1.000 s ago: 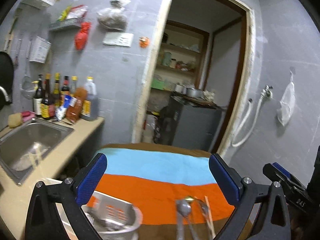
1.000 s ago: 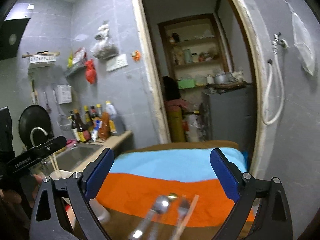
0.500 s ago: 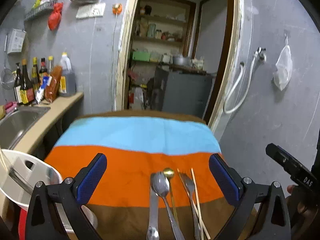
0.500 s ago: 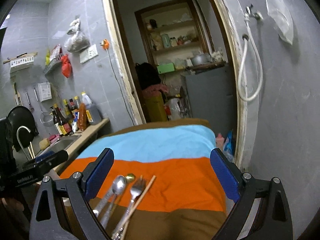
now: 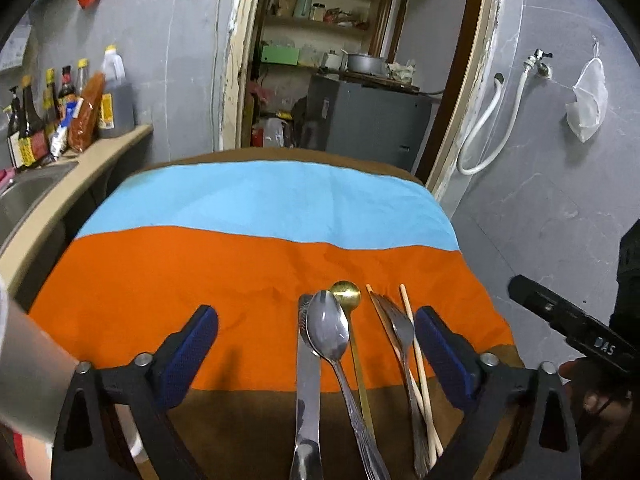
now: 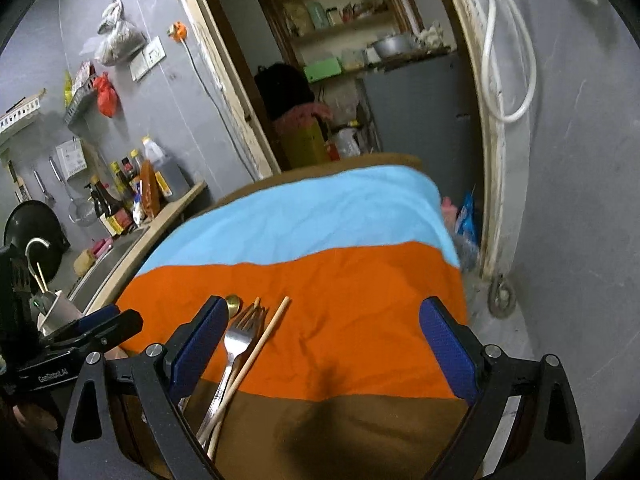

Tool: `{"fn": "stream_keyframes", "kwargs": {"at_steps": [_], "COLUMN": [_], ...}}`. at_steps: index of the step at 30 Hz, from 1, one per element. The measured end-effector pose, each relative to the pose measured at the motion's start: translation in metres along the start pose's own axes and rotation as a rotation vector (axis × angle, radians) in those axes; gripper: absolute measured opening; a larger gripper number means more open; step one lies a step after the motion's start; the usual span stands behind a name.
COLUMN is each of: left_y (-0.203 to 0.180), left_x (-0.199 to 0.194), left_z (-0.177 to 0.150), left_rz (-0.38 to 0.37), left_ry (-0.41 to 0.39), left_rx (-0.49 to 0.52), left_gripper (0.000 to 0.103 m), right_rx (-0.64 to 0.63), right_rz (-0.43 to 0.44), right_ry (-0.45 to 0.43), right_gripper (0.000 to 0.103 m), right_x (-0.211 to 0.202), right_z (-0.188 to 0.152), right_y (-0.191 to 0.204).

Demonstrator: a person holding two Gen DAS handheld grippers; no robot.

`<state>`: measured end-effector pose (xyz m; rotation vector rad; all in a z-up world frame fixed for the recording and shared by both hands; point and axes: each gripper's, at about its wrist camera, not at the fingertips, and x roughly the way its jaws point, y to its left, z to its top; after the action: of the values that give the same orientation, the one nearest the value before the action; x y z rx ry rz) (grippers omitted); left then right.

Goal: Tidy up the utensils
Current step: 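Move both grippers back over the spoons, forks and knife, then close the left gripper on the silver spoon while the right gripper closes on a chopstick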

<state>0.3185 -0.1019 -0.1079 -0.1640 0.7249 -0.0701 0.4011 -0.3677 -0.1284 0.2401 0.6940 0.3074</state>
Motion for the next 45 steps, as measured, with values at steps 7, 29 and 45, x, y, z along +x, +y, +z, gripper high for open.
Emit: {"fn": "stream_keyframes", "kwargs": {"at_steps": [7,29,45], "left_y": [0.001,0.012,0.006], "left_x": [0.025,0.077,0.081], "left_z": [0.0,0.003,0.009], "left_rz": [-0.012,-0.172,-0.126], "left_ry": [0.038,0.209,0.281], "left_rx": [0.028,-0.025,0.053], "left_gripper": [0.072,0.023,0.006], "right_rx": [-0.031,0.037,0.088], "right_rz": [0.06,0.211,0.138], "right_ry": [0.102,0.328,0.402], "right_gripper": [0.064,0.014,0.006], "right_x": [0.044,0.118,0.131], "right_z": [-0.012,-0.026,-0.02], "right_y": [0.014,0.021,0.035]}}
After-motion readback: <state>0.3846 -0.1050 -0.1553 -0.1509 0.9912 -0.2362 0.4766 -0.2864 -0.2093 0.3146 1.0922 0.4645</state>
